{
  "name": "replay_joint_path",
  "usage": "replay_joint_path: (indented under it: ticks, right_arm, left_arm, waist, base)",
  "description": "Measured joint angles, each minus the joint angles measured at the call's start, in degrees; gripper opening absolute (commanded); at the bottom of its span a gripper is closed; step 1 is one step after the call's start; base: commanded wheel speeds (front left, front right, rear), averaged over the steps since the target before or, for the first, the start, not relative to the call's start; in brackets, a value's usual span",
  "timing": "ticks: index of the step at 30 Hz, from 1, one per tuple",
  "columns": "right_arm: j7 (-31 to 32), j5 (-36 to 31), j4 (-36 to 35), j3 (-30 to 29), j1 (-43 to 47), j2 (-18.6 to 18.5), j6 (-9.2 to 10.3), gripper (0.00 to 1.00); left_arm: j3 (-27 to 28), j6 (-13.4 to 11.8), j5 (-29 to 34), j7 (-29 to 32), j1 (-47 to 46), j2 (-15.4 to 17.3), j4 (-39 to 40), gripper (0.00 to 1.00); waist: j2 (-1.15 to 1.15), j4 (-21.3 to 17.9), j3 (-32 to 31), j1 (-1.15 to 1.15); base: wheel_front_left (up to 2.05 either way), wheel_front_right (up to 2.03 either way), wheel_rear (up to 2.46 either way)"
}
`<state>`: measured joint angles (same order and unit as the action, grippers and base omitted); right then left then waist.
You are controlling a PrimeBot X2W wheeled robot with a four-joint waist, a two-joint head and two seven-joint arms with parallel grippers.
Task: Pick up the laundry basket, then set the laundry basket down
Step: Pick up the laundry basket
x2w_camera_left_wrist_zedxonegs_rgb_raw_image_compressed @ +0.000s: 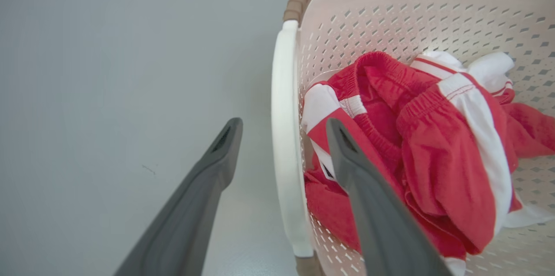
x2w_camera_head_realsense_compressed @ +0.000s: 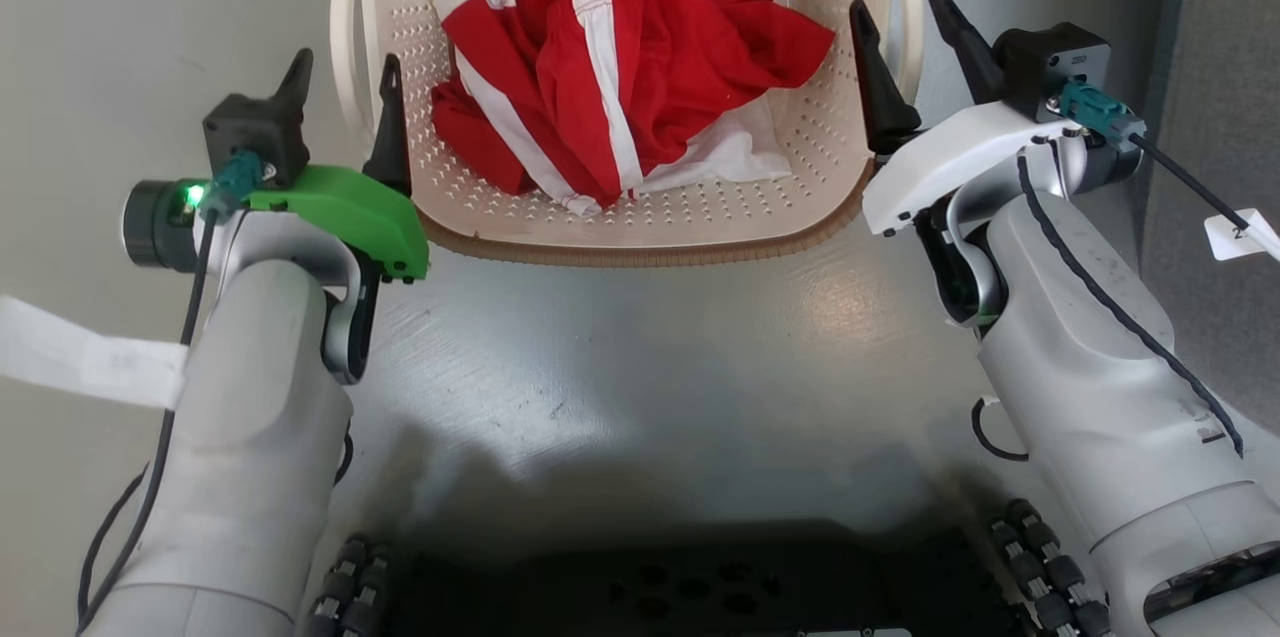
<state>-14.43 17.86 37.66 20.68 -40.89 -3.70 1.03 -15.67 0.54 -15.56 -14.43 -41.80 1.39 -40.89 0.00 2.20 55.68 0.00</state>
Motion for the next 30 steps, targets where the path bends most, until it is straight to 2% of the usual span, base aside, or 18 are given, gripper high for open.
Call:
replay_joint_path:
  ticks: [11,19,27,28,29,30]
  right_arm:
    - [0.0,2.0,2.5,2.0,-1.1,-0.1,0.05,1.00]
    - [0.0,3.6,4.9,3.2,-1.4,-0.1,0.09,1.00]
    - [0.0,4.4,5.7,4.2,-2.6,-0.1,0.15,1.00]
    - [0.0,4.6,5.8,4.4,-2.7,-0.1,0.15,1.00]
    - [0.0,4.9,6.0,4.5,-2.9,-0.1,0.16,0.98]
    - [0.0,5.2,6.2,4.7,-3.1,-0.1,0.32,0.92]
  left_arm:
    - [0.3,0.6,-1.0,0.0,-2.5,-0.1,-4.4,1.00]
    - [-1.0,2.9,-1.7,0.0,-4.0,-0.2,-6.8,1.00]
    - [-2.2,3.5,-1.7,0.0,-6.0,-0.3,-8.5,1.00]
    - [-2.5,3.6,-1.8,0.0,-6.2,-0.3,-8.6,0.95]
    - [-2.8,3.8,-1.8,0.0,-6.4,-0.3,-8.8,0.80]
    - [-3.1,4.1,-1.8,0.0,-6.6,-0.3,-8.9,0.61]
  waist:
    - [0.00,0.5,1.8,0.00]
    - [0.00,0.6,2.1,0.00]
    - [0.00,0.6,2.6,0.00]
    - [0.00,0.5,2.7,0.00]
    - [0.00,0.5,2.8,0.00]
    - [0.00,0.5,2.9,0.00]
  base:
    - [0.00,0.00,0.00]
    - [0.00,0.00,0.00]
    - [0.00,0.00,0.00]
    - [0.00,0.00,0.00]
    - [0.00,0.00,0.00]
    - [0.00,0.00,0.00]
